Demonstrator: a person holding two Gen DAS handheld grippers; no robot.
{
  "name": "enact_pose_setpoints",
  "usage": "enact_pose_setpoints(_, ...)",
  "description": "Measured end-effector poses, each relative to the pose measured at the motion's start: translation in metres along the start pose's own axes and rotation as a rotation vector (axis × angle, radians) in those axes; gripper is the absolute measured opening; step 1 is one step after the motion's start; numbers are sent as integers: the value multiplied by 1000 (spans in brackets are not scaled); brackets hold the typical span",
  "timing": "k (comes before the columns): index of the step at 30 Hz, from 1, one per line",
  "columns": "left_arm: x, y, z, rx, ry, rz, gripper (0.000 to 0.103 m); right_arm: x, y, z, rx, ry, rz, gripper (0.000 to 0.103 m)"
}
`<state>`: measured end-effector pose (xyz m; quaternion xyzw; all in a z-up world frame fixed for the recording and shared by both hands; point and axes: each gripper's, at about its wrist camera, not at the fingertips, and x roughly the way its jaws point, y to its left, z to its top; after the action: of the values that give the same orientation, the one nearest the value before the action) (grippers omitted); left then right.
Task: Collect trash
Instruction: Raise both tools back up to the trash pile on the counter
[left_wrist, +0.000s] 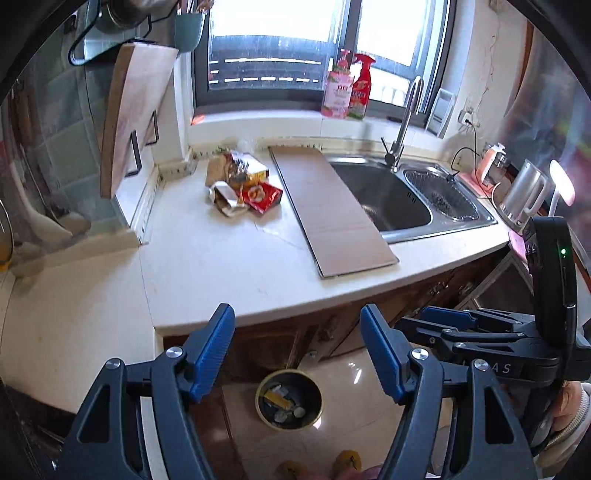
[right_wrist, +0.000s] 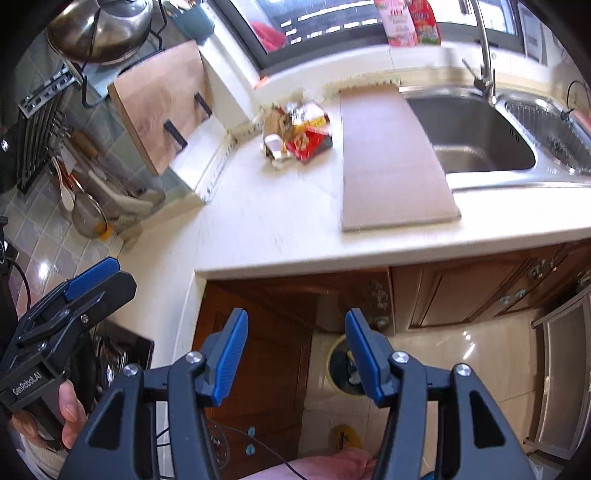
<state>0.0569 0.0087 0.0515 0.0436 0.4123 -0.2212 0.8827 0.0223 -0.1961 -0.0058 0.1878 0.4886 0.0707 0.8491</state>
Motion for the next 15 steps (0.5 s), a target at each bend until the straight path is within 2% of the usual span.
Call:
enact_pose_setpoints(5,-4,12,13,6,-48,-5,70,-10,13,17,-4,-61,-17,56)
enact_pose_setpoints(10,3,24,22,-9,-63,0,71,-5,20,34,-16,-72,-24,56)
enact_pose_setpoints(15,24,30,38,-20,-56,44,71,12,13,61,-30,-73,-4,56)
